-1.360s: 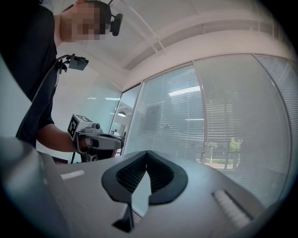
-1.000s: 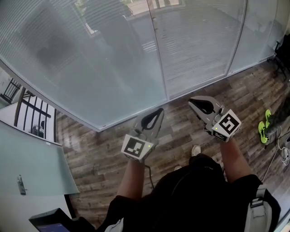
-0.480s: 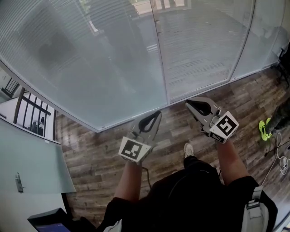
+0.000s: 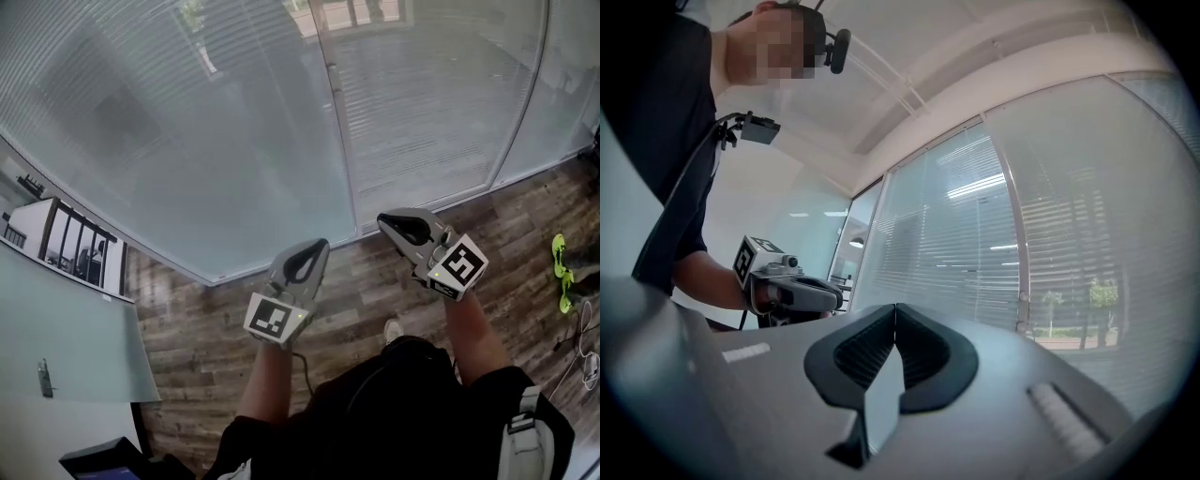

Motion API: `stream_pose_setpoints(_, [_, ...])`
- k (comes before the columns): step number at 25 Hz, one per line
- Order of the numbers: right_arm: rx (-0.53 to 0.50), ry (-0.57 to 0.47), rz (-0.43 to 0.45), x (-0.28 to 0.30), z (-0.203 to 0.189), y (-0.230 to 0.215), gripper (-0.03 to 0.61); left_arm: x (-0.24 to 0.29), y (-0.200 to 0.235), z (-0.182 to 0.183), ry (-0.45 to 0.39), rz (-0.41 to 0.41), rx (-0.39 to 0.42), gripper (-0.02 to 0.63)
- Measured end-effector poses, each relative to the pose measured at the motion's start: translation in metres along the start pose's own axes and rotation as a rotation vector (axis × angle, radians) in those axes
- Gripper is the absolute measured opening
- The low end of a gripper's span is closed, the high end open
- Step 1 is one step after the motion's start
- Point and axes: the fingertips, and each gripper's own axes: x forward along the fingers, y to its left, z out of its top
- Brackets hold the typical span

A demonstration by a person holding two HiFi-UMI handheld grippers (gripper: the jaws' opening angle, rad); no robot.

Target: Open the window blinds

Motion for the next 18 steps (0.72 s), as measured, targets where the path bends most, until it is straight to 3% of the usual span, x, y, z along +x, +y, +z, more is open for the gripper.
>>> stream_pose_setpoints(7, [0.019,-0.001,0.095,0.017,-0.011,-0.045,0.006,0.045,0.026,0.000,0.035,0.068,0.004,0.005])
stream_pose_setpoints(18, [0.030,-0.029,0.137,0.019,-0.024,-0.111,0.006,0.116,0.036,-0.006,0.080,0.095,0.009,0.005])
